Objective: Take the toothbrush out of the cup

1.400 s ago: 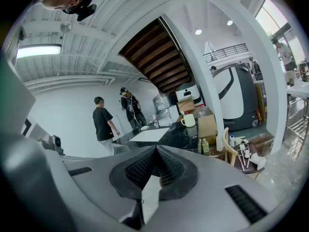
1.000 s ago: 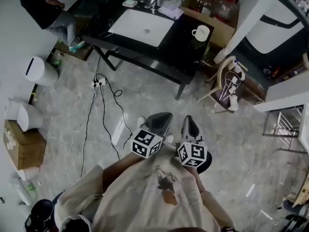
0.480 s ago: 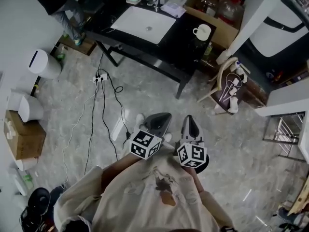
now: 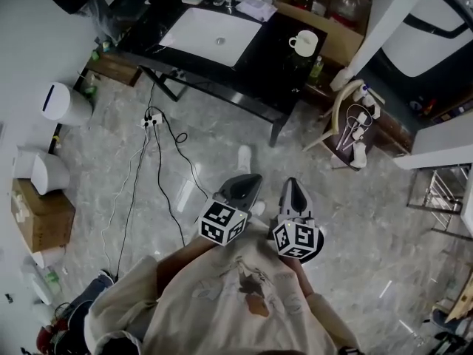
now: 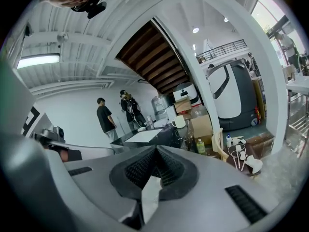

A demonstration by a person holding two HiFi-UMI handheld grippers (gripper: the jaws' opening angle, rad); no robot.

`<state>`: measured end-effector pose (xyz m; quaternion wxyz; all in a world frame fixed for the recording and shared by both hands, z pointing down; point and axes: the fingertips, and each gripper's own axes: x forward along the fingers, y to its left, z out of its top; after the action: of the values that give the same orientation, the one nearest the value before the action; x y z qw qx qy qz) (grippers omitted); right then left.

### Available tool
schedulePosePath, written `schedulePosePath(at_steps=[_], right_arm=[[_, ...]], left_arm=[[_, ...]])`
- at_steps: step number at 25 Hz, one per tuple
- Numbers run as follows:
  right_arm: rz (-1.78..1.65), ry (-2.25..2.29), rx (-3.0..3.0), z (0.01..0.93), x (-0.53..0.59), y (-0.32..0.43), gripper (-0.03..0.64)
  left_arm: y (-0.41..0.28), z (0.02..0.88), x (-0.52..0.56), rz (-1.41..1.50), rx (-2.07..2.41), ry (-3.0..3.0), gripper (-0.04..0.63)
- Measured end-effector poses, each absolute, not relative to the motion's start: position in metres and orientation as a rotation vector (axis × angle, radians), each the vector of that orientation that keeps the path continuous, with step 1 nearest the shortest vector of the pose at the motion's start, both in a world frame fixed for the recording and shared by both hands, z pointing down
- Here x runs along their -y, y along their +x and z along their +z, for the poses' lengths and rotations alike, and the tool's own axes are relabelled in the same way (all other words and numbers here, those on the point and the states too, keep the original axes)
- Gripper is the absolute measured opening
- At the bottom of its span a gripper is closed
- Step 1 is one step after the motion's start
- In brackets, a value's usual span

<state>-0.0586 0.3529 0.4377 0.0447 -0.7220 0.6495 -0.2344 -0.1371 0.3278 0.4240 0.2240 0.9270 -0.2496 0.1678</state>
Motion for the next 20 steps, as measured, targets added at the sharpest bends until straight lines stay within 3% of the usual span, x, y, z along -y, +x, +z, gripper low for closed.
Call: schedulePosePath(at_steps=[20], right_arm=[[-0.679,-2.358,-1.838,0.416,-0.126,0.042,0.014]], left_arm=[[-0.036,0.403,-0.081,0.43,0.531,2.6,0.015]])
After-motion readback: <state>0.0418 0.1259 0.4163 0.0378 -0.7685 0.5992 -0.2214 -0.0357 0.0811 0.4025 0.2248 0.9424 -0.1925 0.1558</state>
